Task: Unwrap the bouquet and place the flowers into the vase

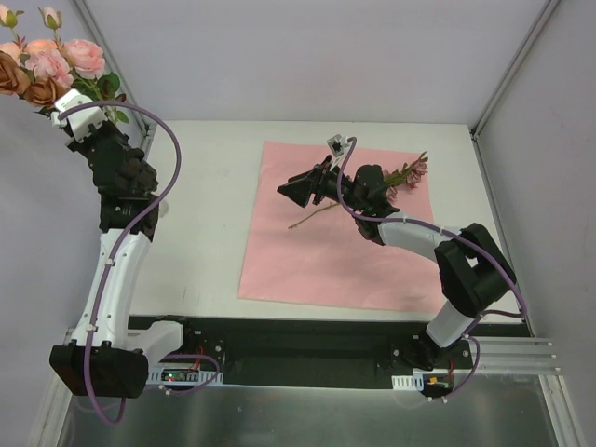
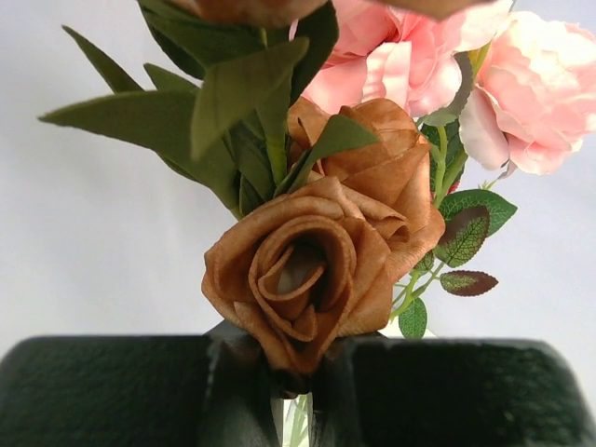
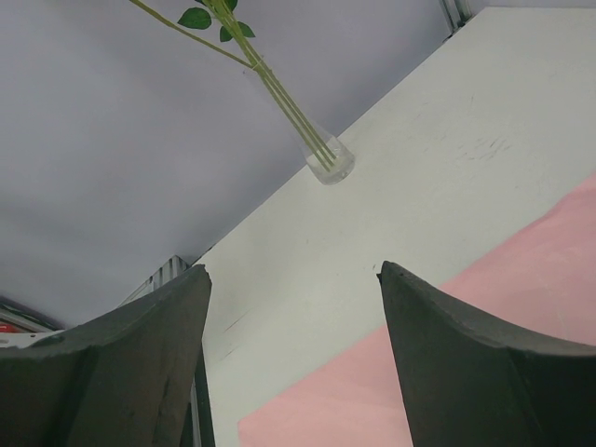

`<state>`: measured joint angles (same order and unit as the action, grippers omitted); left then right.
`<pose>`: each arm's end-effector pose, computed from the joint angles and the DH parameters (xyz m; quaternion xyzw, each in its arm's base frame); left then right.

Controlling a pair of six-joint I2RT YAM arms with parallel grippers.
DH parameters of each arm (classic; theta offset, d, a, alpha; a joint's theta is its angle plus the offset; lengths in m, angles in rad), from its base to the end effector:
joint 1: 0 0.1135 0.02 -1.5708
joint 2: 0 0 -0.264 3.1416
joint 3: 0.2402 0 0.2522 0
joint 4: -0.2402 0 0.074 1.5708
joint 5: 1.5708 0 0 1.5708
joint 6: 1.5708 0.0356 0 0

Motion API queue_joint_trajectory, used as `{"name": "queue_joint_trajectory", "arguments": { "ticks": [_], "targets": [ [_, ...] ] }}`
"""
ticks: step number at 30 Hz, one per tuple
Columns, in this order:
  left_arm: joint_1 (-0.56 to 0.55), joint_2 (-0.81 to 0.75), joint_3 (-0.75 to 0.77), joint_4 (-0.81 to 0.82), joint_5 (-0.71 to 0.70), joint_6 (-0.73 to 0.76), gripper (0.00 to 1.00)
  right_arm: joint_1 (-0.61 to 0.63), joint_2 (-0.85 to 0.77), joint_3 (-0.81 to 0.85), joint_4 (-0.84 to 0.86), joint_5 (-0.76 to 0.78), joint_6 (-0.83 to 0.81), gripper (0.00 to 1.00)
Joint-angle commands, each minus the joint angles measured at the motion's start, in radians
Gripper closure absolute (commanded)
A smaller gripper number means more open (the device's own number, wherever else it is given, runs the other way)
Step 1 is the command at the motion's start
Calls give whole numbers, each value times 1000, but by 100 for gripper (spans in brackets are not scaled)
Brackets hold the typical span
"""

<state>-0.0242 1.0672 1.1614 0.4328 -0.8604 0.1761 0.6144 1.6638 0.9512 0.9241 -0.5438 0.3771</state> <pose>0.2154 0.0218 0.4764 -0.3144 0.4870 0.2671 0.7698 0.2927 0.2291 0.2835 -0.2791 0.5764 0.5049 0.5787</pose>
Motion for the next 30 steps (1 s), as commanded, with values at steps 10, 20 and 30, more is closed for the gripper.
{"name": "queue_joint_trajectory", "arguments": {
  "ticks": [10, 20, 30],
  "targets": [
    [10, -50, -71, 50, 152, 82, 100, -5, 11, 11, 70, -28, 11, 24],
    [10, -53, -131, 58, 143, 79, 100, -4, 13, 11, 74, -31, 9, 24],
    [9, -29, -164, 50, 150, 62, 100, -7, 16, 12, 75, -35, 9, 24]
  ]
}}
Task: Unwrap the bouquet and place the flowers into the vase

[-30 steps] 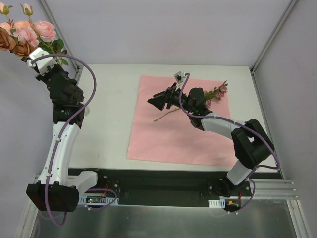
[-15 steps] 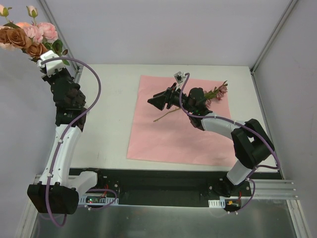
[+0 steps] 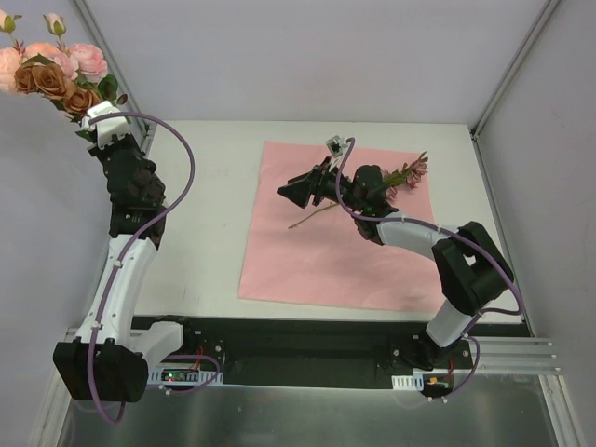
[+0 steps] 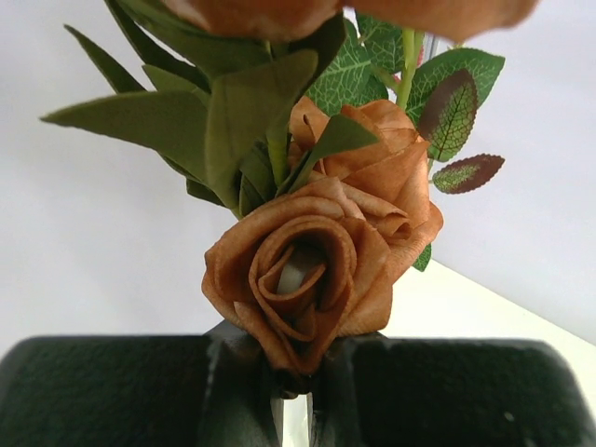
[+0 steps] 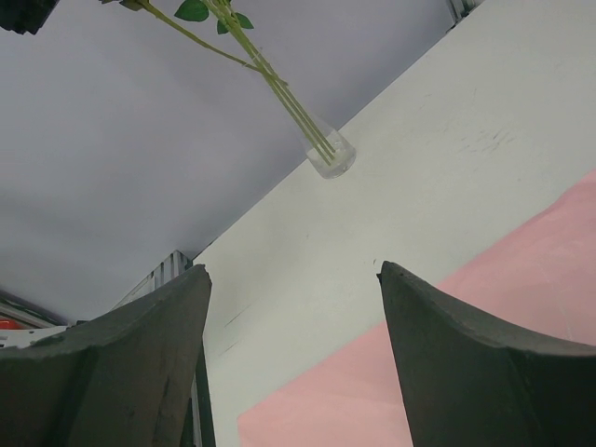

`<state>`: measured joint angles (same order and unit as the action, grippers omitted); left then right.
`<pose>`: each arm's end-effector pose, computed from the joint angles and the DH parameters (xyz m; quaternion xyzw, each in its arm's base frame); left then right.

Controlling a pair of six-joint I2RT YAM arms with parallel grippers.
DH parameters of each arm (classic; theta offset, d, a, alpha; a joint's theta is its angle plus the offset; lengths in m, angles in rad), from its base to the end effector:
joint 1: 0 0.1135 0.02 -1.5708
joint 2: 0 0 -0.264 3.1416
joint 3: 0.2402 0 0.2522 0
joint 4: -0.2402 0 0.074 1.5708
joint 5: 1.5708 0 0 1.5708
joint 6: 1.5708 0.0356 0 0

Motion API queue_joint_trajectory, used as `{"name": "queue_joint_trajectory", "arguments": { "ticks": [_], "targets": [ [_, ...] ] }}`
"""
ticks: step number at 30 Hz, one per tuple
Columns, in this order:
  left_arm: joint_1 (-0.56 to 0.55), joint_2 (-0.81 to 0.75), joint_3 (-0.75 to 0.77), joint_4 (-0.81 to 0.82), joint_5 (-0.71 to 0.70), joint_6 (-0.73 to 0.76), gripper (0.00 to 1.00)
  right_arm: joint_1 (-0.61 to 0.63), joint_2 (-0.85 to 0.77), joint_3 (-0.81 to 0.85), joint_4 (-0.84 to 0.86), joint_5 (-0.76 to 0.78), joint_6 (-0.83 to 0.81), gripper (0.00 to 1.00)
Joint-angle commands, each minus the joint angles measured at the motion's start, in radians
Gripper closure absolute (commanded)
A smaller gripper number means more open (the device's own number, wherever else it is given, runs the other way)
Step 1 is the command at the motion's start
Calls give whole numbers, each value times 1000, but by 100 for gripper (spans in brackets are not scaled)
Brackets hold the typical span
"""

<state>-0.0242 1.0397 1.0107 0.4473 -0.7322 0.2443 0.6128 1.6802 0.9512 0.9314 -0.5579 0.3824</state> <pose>0.2252 0.0184 0.4348 -0.2294 0.5444 0.2799 0.7568 0.2948 0.2303 0.2784 -0.2818 0.5791 0.5085 0.5716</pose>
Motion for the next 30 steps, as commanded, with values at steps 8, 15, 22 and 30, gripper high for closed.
{"name": "queue_joint_trajectory", "arguments": {
  "ticks": [8, 15, 22, 30],
  "targets": [
    [10, 26, -27, 31, 22, 26, 100, -4, 7, 15, 69, -25, 7, 24],
    [10, 36, -55, 27, 31, 44, 100, -5, 12, 17, 70, -27, 9, 24],
    [12, 52, -83, 25, 27, 43, 100, -5, 12, 17, 75, -28, 10, 23],
    [15, 82, -112, 31, 10, 27, 100, -4, 16, 17, 75, -30, 9, 23]
  ]
}}
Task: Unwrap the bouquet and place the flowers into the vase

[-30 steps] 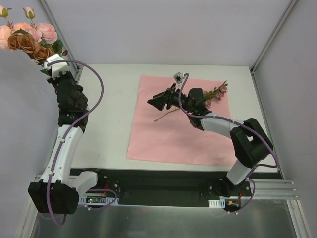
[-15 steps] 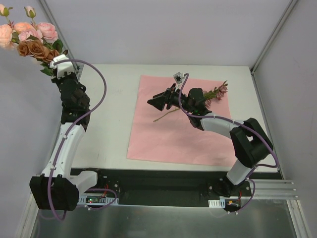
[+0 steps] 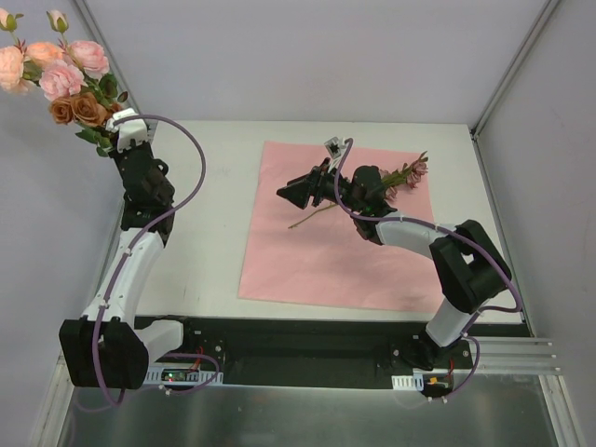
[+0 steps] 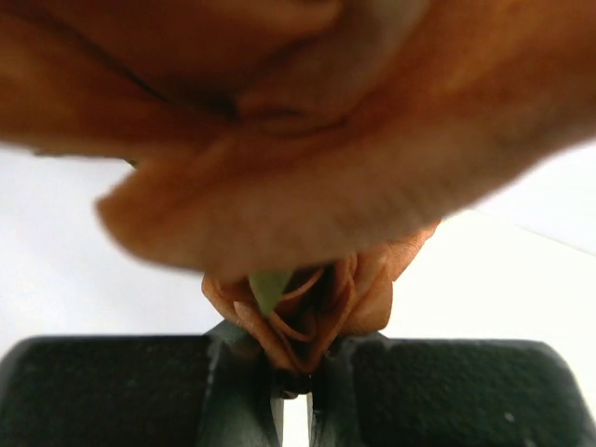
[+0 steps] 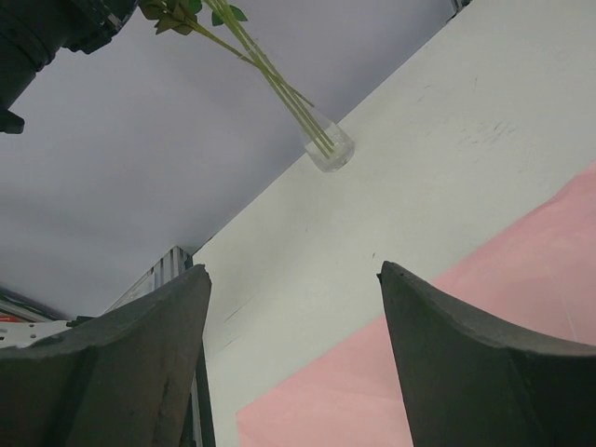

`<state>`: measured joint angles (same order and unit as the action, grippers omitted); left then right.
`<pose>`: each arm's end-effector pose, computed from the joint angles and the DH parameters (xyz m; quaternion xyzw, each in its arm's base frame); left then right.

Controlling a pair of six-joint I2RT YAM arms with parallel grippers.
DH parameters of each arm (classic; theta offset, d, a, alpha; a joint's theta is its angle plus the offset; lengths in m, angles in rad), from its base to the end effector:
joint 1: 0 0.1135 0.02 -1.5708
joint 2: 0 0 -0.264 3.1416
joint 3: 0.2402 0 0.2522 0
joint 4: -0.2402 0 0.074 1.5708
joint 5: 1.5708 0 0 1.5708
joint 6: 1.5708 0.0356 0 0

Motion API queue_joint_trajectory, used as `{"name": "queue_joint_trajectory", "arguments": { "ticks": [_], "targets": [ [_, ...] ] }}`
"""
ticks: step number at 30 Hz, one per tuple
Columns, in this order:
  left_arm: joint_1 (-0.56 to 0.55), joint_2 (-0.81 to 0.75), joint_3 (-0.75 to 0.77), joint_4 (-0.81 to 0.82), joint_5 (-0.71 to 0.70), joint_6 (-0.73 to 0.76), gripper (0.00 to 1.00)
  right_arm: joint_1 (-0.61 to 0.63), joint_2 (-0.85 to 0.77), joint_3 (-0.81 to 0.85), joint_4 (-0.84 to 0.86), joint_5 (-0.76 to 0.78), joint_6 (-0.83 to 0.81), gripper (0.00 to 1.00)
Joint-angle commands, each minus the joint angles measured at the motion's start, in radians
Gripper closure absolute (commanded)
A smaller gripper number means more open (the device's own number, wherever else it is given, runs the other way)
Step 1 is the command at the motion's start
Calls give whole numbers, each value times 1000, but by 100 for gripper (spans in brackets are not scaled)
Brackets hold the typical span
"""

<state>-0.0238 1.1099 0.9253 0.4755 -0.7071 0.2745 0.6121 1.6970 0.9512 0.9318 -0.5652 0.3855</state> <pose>0.2517 0.0171 0.3930 -0.1914 0.5953 0.2992 0.7208 0.2969 0.2317 0.2725 -0.2826 0.5849 0.5099 0.5640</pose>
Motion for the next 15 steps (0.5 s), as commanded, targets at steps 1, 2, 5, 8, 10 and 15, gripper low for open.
{"name": "queue_joint_trajectory", "arguments": {
  "ticks": [1, 2, 5, 8, 10, 15],
  "targets": [
    [15, 11, -29, 5, -15, -12, 100, -3, -2, 18, 75, -24, 6, 24],
    [15, 14, -32, 5, -15, -14, 100, -3, -2, 18, 75, -24, 6, 23],
    [16, 16, -45, 5, -20, -27, 100, -3, 0, 18, 75, -24, 6, 24],
    [15, 21, -52, 5, -35, -40, 100, -3, 0, 18, 76, -24, 6, 23],
    [15, 24, -52, -3, -43, -54, 98, -3, 1, 18, 76, -24, 6, 23],
    [15, 33, -62, -17, -48, -72, 96, -3, 1, 18, 76, -24, 6, 23]
  ]
}}
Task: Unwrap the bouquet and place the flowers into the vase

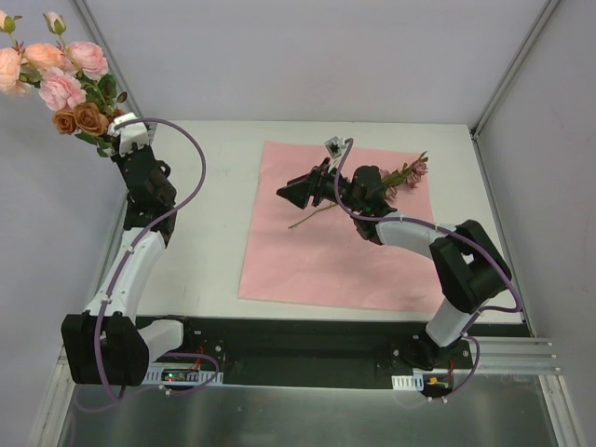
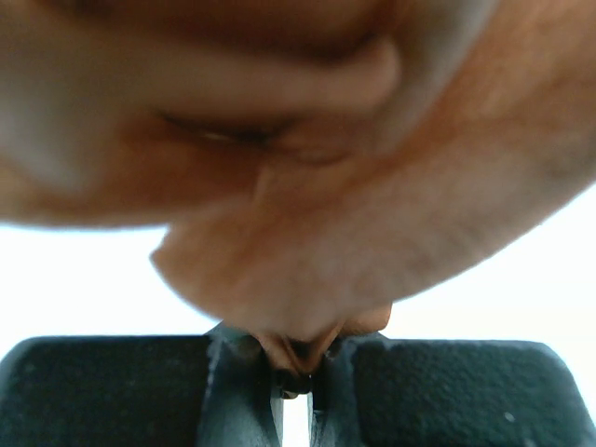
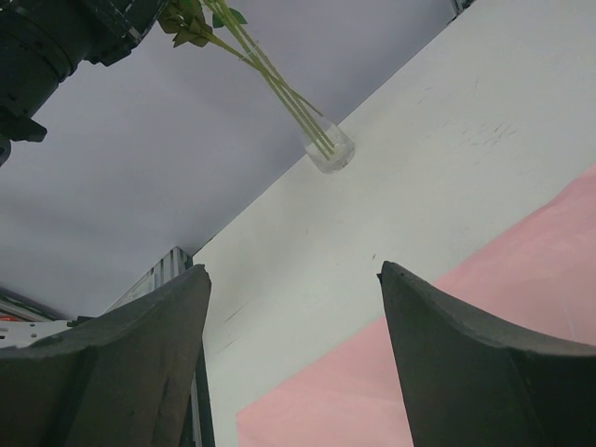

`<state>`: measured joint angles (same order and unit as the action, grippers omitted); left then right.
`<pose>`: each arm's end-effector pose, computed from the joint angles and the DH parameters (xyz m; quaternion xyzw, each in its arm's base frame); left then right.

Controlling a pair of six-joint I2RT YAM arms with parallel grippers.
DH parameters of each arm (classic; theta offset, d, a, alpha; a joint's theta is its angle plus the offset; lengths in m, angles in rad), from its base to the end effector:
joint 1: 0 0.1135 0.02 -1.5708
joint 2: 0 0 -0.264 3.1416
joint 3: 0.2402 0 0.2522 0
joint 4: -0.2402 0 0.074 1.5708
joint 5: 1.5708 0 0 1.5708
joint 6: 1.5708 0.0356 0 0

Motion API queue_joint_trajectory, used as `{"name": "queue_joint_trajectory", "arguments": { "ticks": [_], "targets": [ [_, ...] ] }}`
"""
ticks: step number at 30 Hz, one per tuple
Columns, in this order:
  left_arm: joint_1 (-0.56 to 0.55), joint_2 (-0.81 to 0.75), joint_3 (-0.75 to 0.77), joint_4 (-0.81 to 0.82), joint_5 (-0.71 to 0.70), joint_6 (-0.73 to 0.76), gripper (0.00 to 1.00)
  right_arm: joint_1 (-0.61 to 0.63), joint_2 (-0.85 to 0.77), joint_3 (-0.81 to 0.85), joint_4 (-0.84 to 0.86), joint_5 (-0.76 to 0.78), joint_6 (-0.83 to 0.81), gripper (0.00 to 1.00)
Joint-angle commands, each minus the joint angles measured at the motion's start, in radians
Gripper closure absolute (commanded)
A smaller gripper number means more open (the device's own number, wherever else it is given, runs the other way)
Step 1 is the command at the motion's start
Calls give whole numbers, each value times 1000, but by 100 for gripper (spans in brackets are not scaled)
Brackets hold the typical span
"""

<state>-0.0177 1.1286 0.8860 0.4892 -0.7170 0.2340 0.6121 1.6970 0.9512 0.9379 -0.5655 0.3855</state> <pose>0.2574 0.0188 0.3761 -0.2023 0.6059 0.2942 0.7110 0.2968 0.2317 0.2731 -0.2830 0.5825 0.5103 0.5658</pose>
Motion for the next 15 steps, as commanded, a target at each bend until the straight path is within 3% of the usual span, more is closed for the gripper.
{"name": "queue_joint_trajectory", "arguments": {
  "ticks": [1, 8, 13, 15],
  "targets": [
    [9, 16, -24, -31, -39, -33, 96, -3, 1, 18, 70, -22, 6, 23],
    [9, 25, -33, -35, -61, -42, 90, -3, 4, 20, 70, -25, 7, 23],
    [9, 14, -35, -54, -64, -64, 74, -3, 6, 21, 70, -27, 9, 23],
    [9, 8, -36, -55, -62, -71, 58, -5, 6, 21, 70, -27, 9, 23]
  ]
}}
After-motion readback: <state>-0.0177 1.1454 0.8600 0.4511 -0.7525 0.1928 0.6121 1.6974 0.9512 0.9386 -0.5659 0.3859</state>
